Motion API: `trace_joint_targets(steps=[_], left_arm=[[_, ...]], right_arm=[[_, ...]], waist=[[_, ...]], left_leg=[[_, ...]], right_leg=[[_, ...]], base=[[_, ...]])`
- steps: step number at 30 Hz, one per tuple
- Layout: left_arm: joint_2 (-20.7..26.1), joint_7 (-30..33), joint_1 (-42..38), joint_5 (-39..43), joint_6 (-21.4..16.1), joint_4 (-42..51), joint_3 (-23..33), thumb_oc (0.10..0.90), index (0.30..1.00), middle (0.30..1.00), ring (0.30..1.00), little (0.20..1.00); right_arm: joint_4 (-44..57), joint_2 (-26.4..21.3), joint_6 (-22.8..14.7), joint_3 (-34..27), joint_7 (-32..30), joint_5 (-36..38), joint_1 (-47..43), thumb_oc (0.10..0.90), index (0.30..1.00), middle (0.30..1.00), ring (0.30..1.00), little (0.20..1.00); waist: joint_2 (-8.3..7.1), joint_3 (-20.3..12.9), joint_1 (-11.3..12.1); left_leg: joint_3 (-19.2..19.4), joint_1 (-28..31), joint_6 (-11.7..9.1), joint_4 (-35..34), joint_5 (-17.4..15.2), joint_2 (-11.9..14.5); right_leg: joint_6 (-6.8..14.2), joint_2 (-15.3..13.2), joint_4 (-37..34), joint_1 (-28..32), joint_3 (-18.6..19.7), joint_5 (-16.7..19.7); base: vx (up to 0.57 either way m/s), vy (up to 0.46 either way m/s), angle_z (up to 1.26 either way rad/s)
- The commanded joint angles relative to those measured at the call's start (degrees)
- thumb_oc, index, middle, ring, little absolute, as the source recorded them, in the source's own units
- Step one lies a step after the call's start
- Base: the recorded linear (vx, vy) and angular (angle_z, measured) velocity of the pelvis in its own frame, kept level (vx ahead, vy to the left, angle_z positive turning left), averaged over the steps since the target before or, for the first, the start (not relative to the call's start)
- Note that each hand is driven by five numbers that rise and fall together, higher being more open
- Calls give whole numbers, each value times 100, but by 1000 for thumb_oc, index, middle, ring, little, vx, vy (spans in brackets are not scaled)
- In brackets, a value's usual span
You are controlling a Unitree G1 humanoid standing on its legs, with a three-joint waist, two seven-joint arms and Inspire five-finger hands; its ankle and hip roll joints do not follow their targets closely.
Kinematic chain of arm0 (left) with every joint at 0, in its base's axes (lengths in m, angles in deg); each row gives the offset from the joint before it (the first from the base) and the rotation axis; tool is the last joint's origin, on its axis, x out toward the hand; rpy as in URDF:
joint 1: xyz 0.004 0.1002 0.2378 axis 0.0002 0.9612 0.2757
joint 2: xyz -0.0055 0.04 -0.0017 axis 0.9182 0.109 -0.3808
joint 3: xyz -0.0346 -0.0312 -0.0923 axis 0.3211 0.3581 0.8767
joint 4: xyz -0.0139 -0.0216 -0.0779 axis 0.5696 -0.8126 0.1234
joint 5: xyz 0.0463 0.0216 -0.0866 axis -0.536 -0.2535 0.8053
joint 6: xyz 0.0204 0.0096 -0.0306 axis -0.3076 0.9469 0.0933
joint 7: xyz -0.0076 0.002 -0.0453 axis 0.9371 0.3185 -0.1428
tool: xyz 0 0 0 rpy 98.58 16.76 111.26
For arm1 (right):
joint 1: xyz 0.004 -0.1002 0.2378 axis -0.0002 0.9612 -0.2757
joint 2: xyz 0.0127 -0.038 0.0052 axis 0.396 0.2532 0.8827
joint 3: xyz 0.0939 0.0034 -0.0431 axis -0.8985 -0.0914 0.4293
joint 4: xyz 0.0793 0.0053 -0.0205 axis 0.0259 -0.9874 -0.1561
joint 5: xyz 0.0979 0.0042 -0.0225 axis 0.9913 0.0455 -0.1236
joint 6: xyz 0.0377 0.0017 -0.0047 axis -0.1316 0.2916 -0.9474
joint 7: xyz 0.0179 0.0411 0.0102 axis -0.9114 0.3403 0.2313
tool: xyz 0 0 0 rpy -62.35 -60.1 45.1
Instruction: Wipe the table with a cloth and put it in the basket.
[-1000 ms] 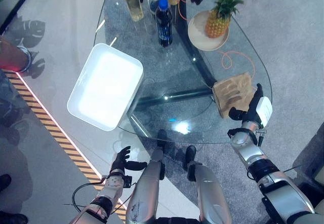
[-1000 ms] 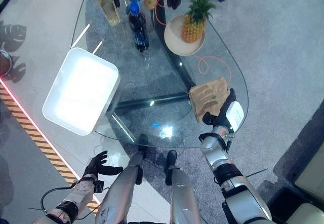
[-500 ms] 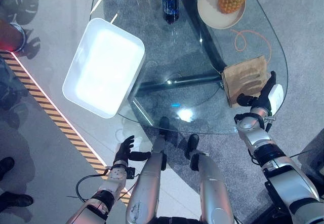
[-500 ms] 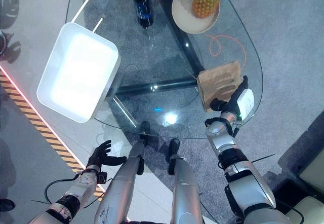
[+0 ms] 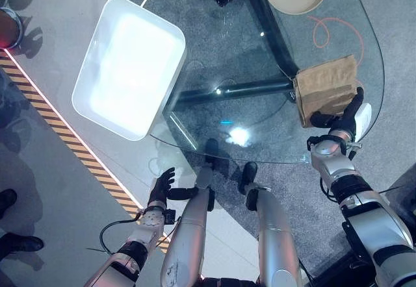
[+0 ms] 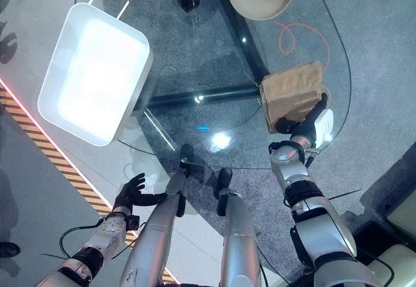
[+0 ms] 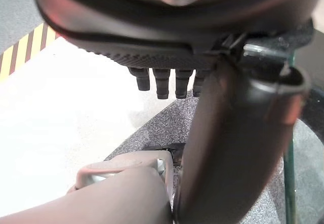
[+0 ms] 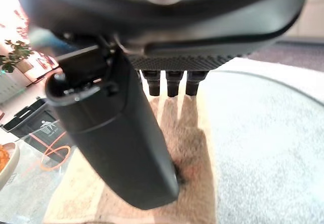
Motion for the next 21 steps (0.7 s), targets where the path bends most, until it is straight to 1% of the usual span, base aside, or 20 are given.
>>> trace_joint_targets(steps=[1, 8, 14, 17, 21], left_arm=[[-137, 165, 163, 44, -139, 66, -239, 800, 900, 900, 900, 900], [-125, 181, 99, 163, -51, 242, -343, 800, 900, 900, 900, 900], [-128, 194, 94, 193, -54, 305, -410, 800, 900, 900, 900, 900], [-139, 194, 64, 187, -54, 325, -432, 800, 900, 900, 900, 900], [-119, 188, 26, 217, -92, 349, -472, 800, 900, 900, 900, 900]], right_arm=[[-8, -709, -303, -119, 180, 149, -134, 800, 900, 900, 900, 900], [-102, -757, -231, 5, 484, 355, -469, 800, 900, 900, 900, 900], [-166, -741, -182, 144, 781, 463, -696, 800, 900, 900, 900, 900], [-149, -703, 49, 288, 1043, 430, -834, 800, 900, 900, 900, 900], [-251, -653, 192, 459, 1253, 309, -977, 800, 900, 900, 900, 900]], waist=[[56, -83, 149], [110, -83, 200], [141, -83, 243], [158, -83, 264], [187, -83, 299]], left_leg=[[396, -157, 126, 1378, -1336, 19], [275, -426, 133, 1507, -1324, -14], [229, -567, 145, 1546, -1299, -36], [208, -636, 137, 1577, -1286, -45], [182, -683, 135, 1577, -1262, -52]], right_leg=[[212, 93, -1008, -187, 58, 1061], [205, 76, -889, -484, 79, 1079], [193, 68, -830, -646, 67, 1093], [189, 52, -809, -709, 56, 1091], [194, 35, -811, -758, 50, 1108]], base=[[37, 4, 1], [28, 8, 2], [0, 0, 0], [15, 16, -4], [15, 12, 7]])
